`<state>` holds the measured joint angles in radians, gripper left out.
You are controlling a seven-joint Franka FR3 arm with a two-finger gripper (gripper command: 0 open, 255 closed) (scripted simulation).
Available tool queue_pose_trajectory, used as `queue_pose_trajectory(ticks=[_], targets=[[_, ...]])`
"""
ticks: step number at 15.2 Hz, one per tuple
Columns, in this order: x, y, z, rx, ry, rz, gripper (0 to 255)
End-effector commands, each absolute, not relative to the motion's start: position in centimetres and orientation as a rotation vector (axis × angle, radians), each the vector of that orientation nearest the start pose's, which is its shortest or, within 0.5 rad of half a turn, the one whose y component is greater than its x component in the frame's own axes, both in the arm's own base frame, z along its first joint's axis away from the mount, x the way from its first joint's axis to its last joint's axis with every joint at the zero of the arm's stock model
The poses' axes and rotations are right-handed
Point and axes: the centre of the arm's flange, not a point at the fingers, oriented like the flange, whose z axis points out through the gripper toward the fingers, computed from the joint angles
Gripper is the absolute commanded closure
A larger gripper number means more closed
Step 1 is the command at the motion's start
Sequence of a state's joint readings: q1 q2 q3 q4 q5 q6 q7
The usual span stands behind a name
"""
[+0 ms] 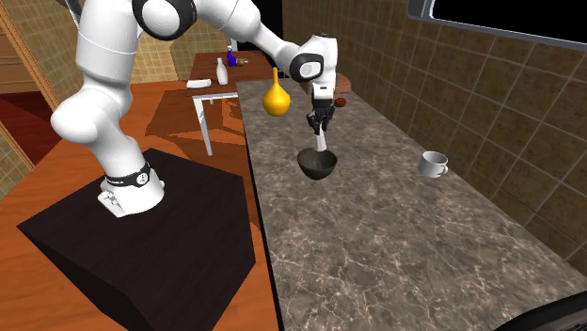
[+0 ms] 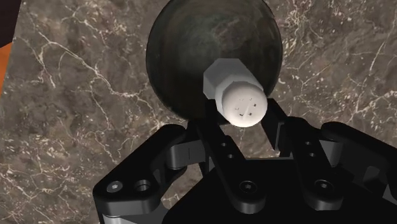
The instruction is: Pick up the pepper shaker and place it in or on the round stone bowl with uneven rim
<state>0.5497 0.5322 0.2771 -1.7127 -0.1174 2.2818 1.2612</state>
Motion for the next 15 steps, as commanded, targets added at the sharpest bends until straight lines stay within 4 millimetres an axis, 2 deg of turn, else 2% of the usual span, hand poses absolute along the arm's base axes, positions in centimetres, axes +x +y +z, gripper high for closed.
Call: queue_pose_trajectory(ticks=[1,9,15], targets=[[47.3,48.1,28.6,-3.005,0.61,0.016,255],[47.3,48.1,24.6,-3.005,0.61,0.016,255],[47.3,48.1,24.6,-3.005,0.61,0.016,255]])
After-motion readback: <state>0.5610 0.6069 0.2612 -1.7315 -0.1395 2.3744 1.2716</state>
